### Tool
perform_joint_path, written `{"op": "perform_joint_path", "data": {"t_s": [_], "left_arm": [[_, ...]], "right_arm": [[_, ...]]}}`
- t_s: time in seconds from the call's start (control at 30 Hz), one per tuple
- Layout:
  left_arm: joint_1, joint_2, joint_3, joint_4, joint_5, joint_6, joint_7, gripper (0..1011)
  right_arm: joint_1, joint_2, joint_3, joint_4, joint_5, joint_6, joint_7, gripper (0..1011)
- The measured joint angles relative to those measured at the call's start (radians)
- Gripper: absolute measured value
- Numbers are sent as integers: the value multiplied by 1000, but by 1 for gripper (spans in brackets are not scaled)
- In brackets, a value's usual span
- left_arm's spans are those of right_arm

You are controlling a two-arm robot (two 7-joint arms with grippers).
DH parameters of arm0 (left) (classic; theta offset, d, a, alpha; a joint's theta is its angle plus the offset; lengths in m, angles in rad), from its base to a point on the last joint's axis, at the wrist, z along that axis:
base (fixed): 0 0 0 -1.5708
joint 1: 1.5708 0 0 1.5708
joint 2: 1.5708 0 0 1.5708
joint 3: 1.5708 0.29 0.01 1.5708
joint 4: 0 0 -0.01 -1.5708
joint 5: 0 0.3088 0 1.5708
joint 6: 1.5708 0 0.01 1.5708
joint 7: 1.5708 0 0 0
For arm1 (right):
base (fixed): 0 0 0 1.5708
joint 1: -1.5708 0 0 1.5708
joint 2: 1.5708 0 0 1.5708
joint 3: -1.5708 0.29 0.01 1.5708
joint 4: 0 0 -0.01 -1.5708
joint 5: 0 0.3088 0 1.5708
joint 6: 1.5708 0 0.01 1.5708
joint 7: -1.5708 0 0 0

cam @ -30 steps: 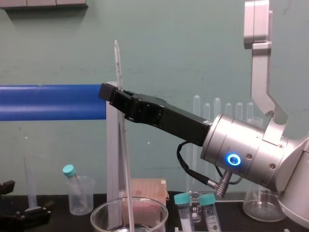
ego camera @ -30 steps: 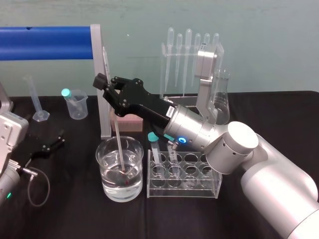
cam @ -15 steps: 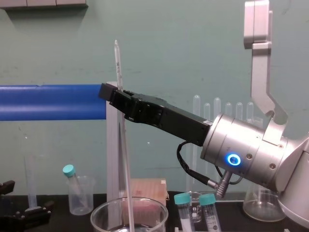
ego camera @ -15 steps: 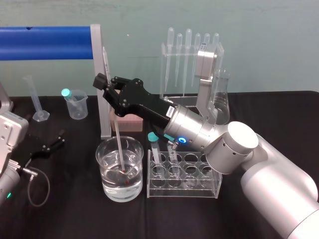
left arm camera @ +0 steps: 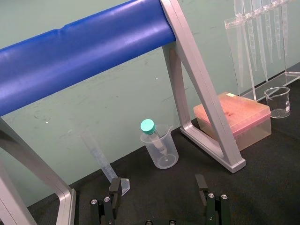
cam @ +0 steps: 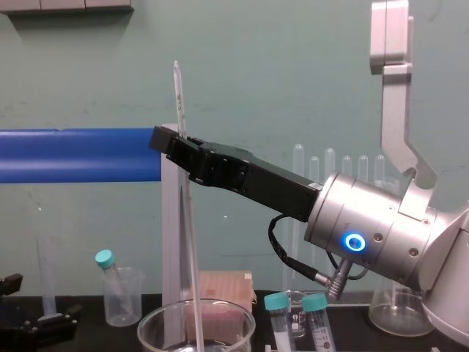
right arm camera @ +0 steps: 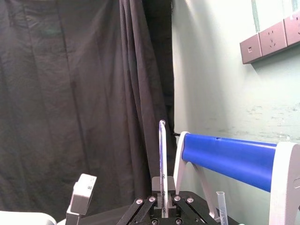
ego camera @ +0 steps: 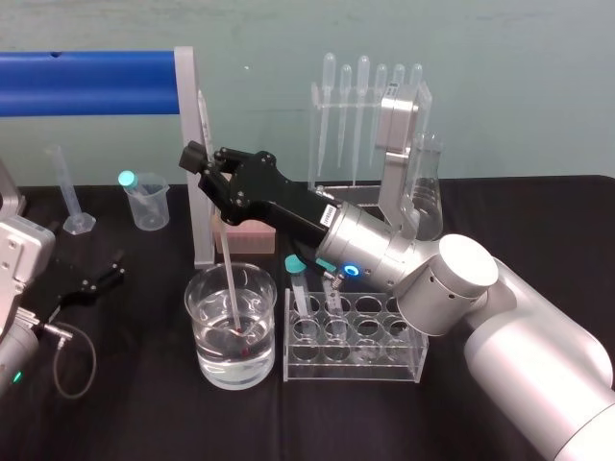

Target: Hold the thermometer with one hand and immerse one end into the beaker, then reinsert it into the test tube rack.

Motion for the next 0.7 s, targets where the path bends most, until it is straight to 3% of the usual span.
{"op": "perform_joint_path", "data": {"t_s": [0.7], "left_arm": [[0, 0, 0, 0, 0, 0, 0, 1008]], "right_arm": [[0, 0, 0, 0, 0, 0, 0, 55]]}}
